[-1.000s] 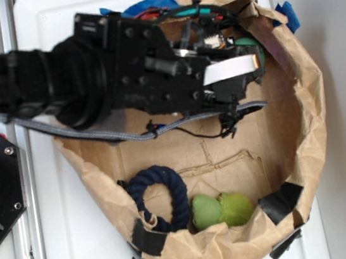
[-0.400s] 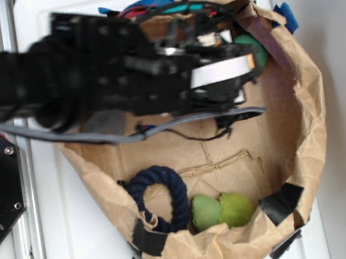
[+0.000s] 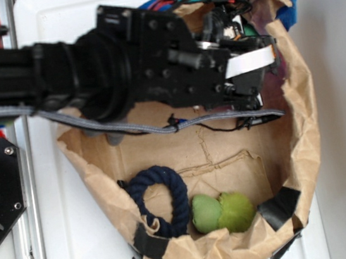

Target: Grab the green ball.

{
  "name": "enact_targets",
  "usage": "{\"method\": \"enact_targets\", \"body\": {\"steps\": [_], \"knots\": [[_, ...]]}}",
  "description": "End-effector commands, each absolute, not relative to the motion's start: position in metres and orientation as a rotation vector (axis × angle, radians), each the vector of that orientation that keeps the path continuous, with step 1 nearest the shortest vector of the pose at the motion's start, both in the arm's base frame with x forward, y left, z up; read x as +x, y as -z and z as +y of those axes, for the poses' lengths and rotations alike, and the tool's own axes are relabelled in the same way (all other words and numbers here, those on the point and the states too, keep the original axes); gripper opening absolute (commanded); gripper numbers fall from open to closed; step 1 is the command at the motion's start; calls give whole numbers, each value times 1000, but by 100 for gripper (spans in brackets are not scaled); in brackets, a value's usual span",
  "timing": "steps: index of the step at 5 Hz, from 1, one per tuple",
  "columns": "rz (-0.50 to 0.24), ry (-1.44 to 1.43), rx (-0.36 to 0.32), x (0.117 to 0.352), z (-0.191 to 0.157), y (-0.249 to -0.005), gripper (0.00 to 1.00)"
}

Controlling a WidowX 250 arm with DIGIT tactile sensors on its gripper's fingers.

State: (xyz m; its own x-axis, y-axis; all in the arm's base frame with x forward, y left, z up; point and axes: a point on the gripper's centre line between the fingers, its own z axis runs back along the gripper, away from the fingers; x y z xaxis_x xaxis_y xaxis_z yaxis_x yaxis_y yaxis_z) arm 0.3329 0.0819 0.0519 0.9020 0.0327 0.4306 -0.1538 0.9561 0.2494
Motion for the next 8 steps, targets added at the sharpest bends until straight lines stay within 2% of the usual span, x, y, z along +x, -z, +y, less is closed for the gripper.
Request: {"method": "enact_targets", "body": {"steps": [1, 2, 4, 5, 6, 8], "knots": [[-474, -113, 327, 354, 85, -60, 100], [-459, -155, 370, 363, 95, -55, 100], [-456, -155, 395, 366, 94, -51, 100], [-460, -150, 391, 364, 93, -52, 63], [-460, -154, 383, 363, 93, -52, 0], [-459, -145, 383, 360, 92, -51, 0]]}}
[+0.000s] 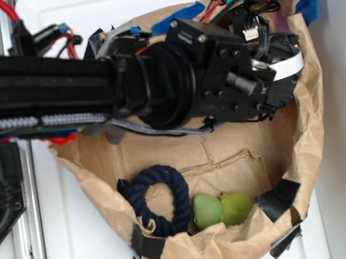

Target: Grab the green ball.

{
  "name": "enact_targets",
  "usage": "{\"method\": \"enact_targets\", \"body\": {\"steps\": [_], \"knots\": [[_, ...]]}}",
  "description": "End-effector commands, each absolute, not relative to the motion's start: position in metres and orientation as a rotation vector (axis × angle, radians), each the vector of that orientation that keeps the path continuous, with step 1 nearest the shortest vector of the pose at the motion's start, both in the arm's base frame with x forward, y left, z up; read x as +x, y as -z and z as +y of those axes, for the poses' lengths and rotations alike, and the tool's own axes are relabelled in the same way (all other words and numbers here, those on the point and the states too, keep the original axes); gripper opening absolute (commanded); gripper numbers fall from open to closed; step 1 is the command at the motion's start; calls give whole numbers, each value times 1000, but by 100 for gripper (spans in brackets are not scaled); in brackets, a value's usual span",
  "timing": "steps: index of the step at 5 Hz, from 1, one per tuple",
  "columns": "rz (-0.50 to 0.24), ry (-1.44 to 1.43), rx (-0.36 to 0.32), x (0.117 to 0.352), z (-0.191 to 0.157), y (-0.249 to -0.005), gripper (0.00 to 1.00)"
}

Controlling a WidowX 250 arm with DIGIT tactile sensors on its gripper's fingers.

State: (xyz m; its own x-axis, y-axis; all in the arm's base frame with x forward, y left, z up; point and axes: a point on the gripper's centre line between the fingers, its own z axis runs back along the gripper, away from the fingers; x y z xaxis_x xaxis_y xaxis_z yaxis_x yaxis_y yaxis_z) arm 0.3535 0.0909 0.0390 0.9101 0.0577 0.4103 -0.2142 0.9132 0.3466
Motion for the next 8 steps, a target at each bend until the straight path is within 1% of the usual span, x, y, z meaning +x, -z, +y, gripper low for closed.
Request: {"method": "enact_targets", "body": {"steps": [1, 3, 4, 5, 6, 7, 8], "knots": [[-460, -146, 379, 359, 92, -51, 0], [-462, -147, 375, 356, 92, -51, 0], [-449, -140, 349, 348, 86, -57, 0], [-405, -97, 204, 316, 64, -94, 0], [-347, -62, 147, 294, 58, -121, 0], [-328, -43, 110, 280, 63, -139, 0], [-280, -26, 130, 275, 62, -146, 0]]}}
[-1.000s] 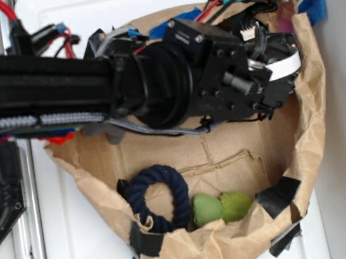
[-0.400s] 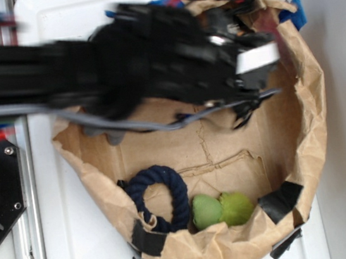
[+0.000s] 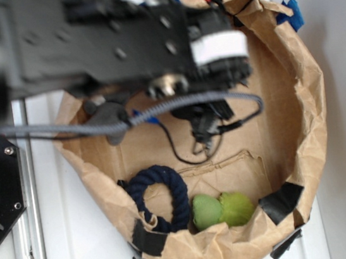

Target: Grab the green ball.

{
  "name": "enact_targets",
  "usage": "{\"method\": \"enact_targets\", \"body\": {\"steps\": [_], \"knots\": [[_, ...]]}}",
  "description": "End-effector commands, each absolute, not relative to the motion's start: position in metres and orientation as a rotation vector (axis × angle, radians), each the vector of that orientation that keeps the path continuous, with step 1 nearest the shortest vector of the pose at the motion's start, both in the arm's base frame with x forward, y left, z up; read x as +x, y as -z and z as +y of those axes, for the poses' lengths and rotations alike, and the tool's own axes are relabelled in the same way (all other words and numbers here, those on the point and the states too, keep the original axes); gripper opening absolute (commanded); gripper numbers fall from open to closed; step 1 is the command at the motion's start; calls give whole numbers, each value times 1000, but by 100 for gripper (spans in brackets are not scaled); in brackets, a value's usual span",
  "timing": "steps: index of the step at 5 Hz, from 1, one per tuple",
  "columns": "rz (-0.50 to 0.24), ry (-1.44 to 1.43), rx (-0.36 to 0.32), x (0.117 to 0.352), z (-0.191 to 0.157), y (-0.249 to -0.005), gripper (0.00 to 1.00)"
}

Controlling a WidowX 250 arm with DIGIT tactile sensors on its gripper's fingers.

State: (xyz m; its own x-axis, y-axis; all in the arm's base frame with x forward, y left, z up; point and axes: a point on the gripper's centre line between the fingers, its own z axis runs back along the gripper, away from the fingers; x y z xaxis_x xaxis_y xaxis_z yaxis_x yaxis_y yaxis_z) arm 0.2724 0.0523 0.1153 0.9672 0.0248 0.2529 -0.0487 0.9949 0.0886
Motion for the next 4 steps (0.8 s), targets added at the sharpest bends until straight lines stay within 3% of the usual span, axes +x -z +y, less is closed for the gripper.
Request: {"method": "enact_targets", "body": {"steps": [1, 3, 4], "knots": [[-211, -27, 136, 268, 60, -155, 0], [-94, -36, 62, 260, 56, -190, 0], [-92, -9, 56, 253, 50, -196, 0]]}}
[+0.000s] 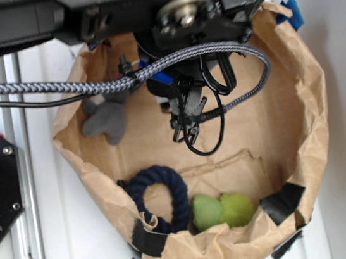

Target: Grab the green ball.

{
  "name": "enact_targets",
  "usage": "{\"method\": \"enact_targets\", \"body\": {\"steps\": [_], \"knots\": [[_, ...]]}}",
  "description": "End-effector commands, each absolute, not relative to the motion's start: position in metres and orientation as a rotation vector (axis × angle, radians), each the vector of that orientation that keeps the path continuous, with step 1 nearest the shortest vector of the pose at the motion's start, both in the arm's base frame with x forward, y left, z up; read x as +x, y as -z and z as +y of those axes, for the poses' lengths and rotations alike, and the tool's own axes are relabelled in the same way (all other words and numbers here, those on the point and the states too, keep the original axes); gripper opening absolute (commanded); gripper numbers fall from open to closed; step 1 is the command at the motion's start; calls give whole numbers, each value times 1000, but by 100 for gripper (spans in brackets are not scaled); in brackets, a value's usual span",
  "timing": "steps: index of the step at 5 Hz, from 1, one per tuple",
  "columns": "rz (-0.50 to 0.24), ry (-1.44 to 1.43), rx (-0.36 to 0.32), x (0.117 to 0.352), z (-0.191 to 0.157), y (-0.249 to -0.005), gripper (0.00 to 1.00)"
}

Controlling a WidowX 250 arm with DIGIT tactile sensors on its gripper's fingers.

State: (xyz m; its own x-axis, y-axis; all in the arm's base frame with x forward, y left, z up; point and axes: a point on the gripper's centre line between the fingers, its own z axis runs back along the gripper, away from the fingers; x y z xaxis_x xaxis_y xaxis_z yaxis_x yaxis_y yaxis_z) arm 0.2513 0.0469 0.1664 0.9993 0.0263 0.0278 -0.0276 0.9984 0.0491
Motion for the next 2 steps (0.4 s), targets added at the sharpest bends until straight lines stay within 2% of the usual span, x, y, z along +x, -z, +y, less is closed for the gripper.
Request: {"method": "enact_targets", "body": {"steps": [1, 2], "knots": [[-93, -14, 47, 255, 51, -195, 0], [-108, -56, 43, 263, 56, -194, 0]]}}
